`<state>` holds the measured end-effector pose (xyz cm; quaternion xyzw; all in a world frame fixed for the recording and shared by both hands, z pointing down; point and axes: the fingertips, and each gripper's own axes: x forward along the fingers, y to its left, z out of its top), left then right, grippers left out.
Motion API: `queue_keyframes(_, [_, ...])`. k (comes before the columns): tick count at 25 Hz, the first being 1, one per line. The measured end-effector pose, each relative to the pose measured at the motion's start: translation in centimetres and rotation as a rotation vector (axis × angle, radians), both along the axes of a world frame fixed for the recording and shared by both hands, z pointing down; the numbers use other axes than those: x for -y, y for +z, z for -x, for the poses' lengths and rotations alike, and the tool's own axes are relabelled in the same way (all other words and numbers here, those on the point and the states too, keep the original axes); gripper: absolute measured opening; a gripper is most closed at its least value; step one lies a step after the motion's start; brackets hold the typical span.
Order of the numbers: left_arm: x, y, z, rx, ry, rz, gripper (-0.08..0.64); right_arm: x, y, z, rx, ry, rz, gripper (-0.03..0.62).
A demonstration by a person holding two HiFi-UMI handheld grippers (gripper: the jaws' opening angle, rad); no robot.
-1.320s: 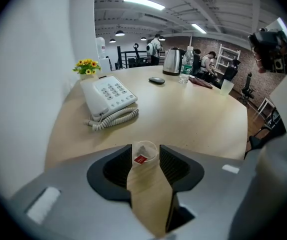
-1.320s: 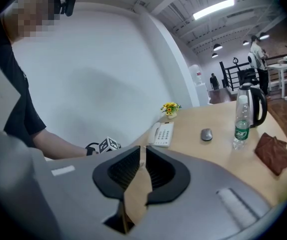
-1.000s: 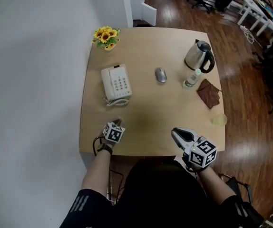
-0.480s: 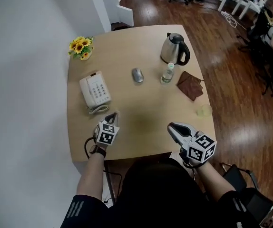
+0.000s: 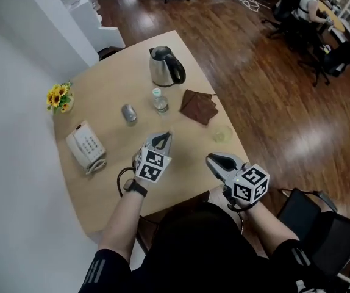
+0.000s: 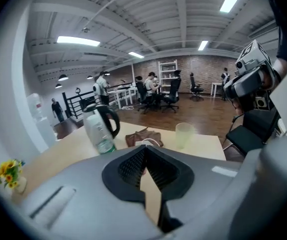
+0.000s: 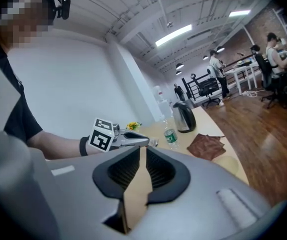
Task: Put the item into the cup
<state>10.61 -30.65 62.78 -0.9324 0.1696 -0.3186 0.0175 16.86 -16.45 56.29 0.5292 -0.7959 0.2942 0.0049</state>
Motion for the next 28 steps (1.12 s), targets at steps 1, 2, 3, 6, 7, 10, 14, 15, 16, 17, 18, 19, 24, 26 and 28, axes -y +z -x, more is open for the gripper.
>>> queue_keyframes(1, [-1.0,-0.1,-2.4,0.003,0.042,-0.001,-0.005,-0.7,0.2,-1.0,0.003,0.020,0.004,0.049])
queue_keyframes(2, [-2.0,-0.1,-4.8,0.004,0.084,0.003,-0.005,-1.4,0.5,-2.1,0.006,0.039,0.010,0.048])
queue_keyframes(3, [-3.0,0.0,-7.1,0.003,0.122,0.011,-0.005,-2.1,0.7,-3.0,0.009,0.059,0.016,0.049])
queue_keyframes(6, [-5.8,1.1,-12.9,0.014,0.217,0.040,-0.005,-4.1,1.6,-5.6,0.022,0.111,0.034,0.049])
queue_keyframes(7, [-6.5,1.6,-14.4,0.024,0.240,0.050,-0.005,-4.7,1.8,-6.4,0.026,0.126,0.039,0.048])
queue_keyframes(10, [-8.4,3.6,-17.8,0.060,0.288,0.077,-0.005,-6.4,2.5,-8.5,0.033,0.166,0.053,0.048])
queue_keyframes(14, [-10.1,6.1,-20.4,0.120,0.327,0.100,-0.005,-8.2,3.6,-10.5,0.051,0.210,0.072,0.049])
queue_keyframes(15, [-10.2,6.6,-20.8,0.138,0.327,0.102,-0.004,-8.4,3.8,-10.9,0.054,0.215,0.076,0.048])
queue_keyframes(16, [-10.2,7.1,-21.1,0.156,0.324,0.100,-0.003,-8.6,3.9,-11.2,0.058,0.218,0.079,0.048])
queue_keyframes(17, [-10.1,7.5,-21.3,0.173,0.319,0.100,-0.005,-8.7,4.0,-11.4,0.062,0.217,0.081,0.048])
queue_keyframes(18, [-10.1,7.9,-21.5,0.187,0.315,0.104,-0.004,-8.8,4.1,-11.5,0.066,0.215,0.082,0.048])
queue_keyframes(19, [-10.1,8.2,-21.5,0.199,0.313,0.113,-0.003,-8.8,4.1,-11.5,0.069,0.211,0.082,0.049])
queue_keyframes(24, [-10.7,9.3,-21.3,0.227,0.322,0.150,0.087,-8.0,4.2,-12.1,0.070,0.192,0.073,0.048])
queue_keyframes(26, [-10.9,9.2,-21.1,0.220,0.319,0.157,0.094,-7.6,4.4,-12.0,0.080,0.183,0.072,0.049])
queue_keyframes(28, [-11.0,8.9,-20.9,0.212,0.315,0.153,0.101,-7.2,4.5,-11.8,0.088,0.169,0.072,0.048])
